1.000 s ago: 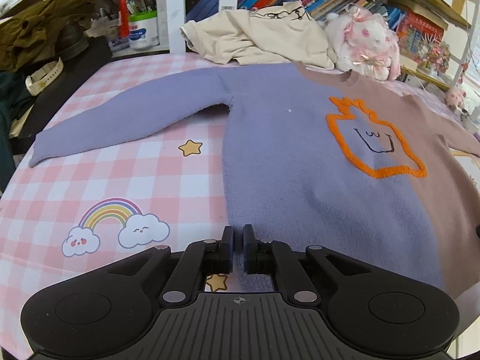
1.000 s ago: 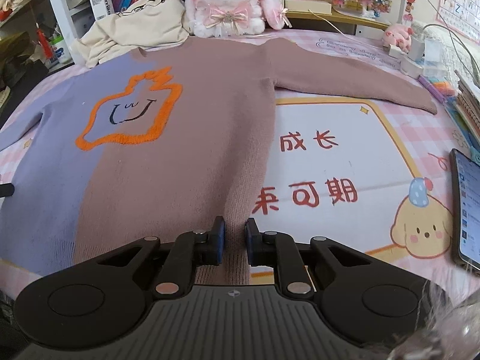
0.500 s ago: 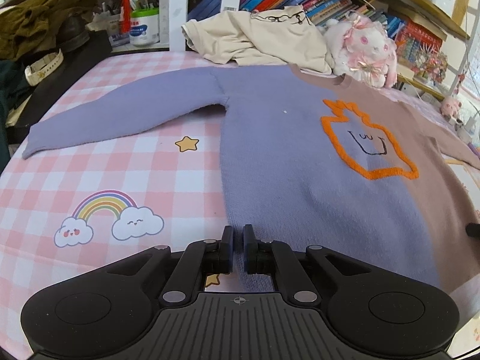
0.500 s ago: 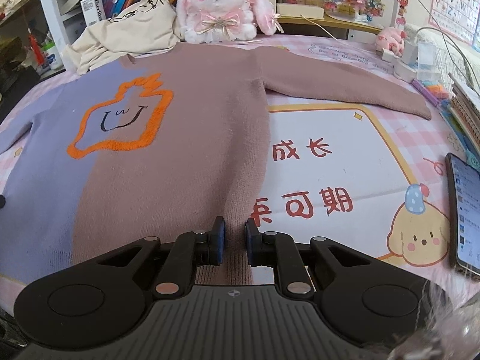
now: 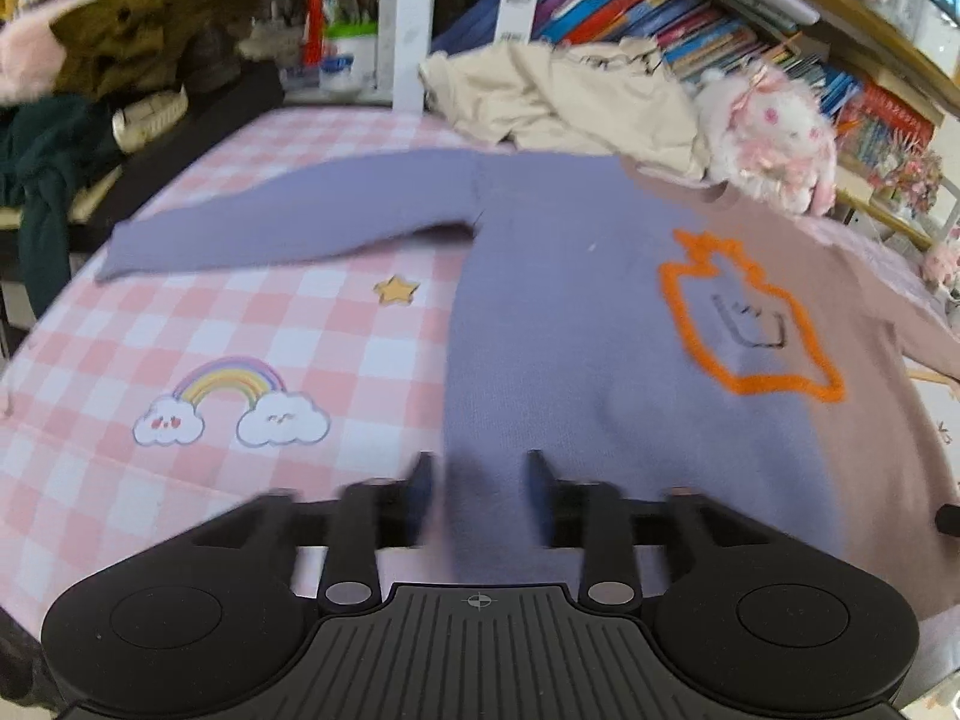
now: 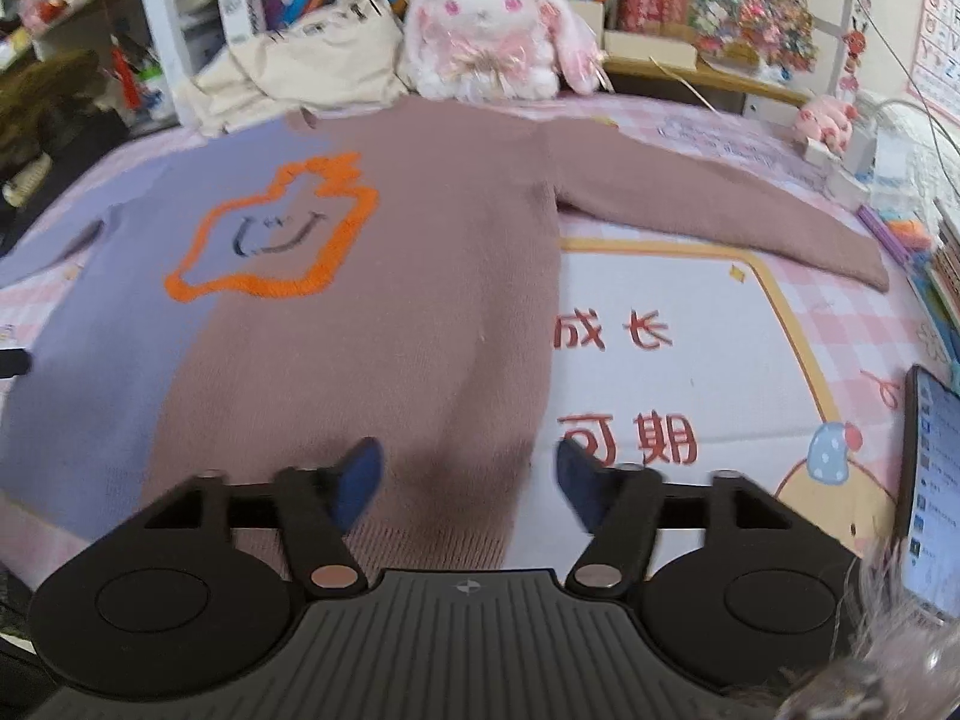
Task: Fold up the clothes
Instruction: 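Open both tools and release the sweater hem, then pull both tools back from the flattened sweater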
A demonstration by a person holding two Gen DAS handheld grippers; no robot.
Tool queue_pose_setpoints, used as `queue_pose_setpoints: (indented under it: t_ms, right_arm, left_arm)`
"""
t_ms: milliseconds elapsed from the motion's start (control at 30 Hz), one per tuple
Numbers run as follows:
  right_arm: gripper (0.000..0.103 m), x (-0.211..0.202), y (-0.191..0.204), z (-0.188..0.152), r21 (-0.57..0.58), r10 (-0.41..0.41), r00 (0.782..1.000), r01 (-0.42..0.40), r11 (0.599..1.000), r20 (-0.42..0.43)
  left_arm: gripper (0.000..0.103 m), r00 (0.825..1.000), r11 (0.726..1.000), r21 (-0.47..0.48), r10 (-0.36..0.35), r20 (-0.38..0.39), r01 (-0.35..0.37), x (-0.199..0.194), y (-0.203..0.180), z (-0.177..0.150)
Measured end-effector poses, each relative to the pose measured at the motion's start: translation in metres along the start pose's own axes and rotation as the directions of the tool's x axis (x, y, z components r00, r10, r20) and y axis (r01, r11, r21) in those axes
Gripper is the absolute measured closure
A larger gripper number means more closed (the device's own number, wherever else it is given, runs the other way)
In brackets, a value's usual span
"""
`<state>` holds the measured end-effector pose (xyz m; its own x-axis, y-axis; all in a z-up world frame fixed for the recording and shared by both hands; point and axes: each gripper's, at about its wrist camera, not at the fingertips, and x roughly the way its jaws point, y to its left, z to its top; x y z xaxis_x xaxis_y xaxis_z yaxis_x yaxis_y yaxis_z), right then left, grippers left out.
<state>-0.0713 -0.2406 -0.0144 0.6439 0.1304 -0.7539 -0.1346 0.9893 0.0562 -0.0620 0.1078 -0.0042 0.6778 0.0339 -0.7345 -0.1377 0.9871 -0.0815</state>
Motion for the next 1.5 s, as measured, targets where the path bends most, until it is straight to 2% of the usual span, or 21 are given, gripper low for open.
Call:
queue_pose_setpoints:
  t_ms: [33,100,133,200,267,367,533,800,1133,1300,1500]
  right_arm:
    - [0.021,-0.001,-0.001,0.001,-0.008,0.006,1.0,-0.006,1.0,0.004]
    - [0.016,-0.004,-0.003,0.002,-0.025,0.018,1.0,-0.018,1.0,0.011]
    - [0.011,-0.005,-0.004,0.002,-0.033,0.024,1.0,-0.024,0.999,0.015]
    - [0.007,-0.008,-0.004,0.005,-0.042,0.023,0.999,-0.021,0.999,0.035]
    - [0.002,-0.011,-0.003,0.005,-0.044,0.01,0.999,-0.008,0.999,0.054]
    - [0.001,-0.014,-0.003,0.001,-0.035,-0.006,0.998,0.009,0.999,0.065]
    - [0.001,-0.02,-0.001,-0.015,-0.034,-0.012,0.998,0.014,0.999,0.063]
    - [0.0,-0.024,0.011,-0.021,-0.075,-0.01,0.998,0.015,0.997,0.069]
    - [0.0,-0.024,0.038,-0.024,-0.043,-0.067,0.996,0.07,0.997,0.065]
    - [0.0,-0.022,0.061,-0.024,0.0,-0.118,0.992,0.118,0.993,0.044]
    - [0.0,-0.02,0.105,-0.022,0.043,-0.171,0.984,0.17,0.985,0.042]
  left_arm:
    - [0.032,1.0,1.0,0.01,0.005,0.018,-0.005,-0.005,-0.007,0.0]
    - [0.02,0.999,0.999,0.036,0.001,0.051,-0.003,-0.014,-0.019,0.001]
    - [0.016,0.998,0.998,0.057,-0.009,0.06,0.006,-0.017,-0.025,0.002]
    - [0.014,0.998,0.994,0.112,-0.023,0.064,0.015,-0.022,-0.037,0.003]
    - [0.013,0.998,0.991,0.136,-0.003,0.063,-0.006,-0.024,-0.046,0.001]
    - [0.013,0.998,0.988,0.151,0.034,0.061,-0.043,-0.03,-0.059,-0.004]
    - [0.011,0.997,0.994,0.096,0.038,0.066,-0.044,-0.043,-0.069,-0.025]
    - [0.011,0.996,0.986,0.145,0.073,0.055,-0.08,-0.048,-0.081,-0.037]
    - [0.011,0.999,0.973,0.23,-0.001,0.05,-0.011,-0.04,-0.07,-0.034]
    - [0.011,0.997,0.946,0.321,-0.06,0.041,0.043,-0.031,-0.05,-0.024]
    - [0.011,0.992,0.924,0.368,-0.125,0.028,0.106,-0.021,-0.013,-0.006]
